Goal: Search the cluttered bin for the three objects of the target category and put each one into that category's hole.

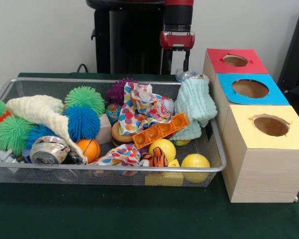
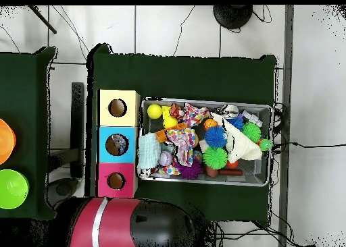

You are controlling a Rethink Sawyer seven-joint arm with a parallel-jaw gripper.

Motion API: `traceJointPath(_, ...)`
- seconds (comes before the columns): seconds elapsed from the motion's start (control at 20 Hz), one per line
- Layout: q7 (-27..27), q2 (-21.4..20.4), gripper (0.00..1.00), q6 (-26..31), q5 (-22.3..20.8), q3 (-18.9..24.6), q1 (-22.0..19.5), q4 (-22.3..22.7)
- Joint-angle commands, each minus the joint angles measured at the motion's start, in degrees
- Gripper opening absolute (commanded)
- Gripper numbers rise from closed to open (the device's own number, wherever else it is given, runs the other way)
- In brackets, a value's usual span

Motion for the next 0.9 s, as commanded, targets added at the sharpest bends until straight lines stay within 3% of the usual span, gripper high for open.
traceJointPath(0.05,13.53,1.81,1.0,7.06,1.35,6.49,-0.46,-3.35)
traceJointPath(0.55,13.63,2.79,1.0,5.79,1.43,6.13,-0.06,-3.61)
traceJointPath(0.6,14.83,3.31,0.0,3.37,1.9,5.85,-0.01,-3.39)
traceJointPath(0.9,12.98,1.77,0.0,6.39,2.45,5.57,0.56,-2.92)
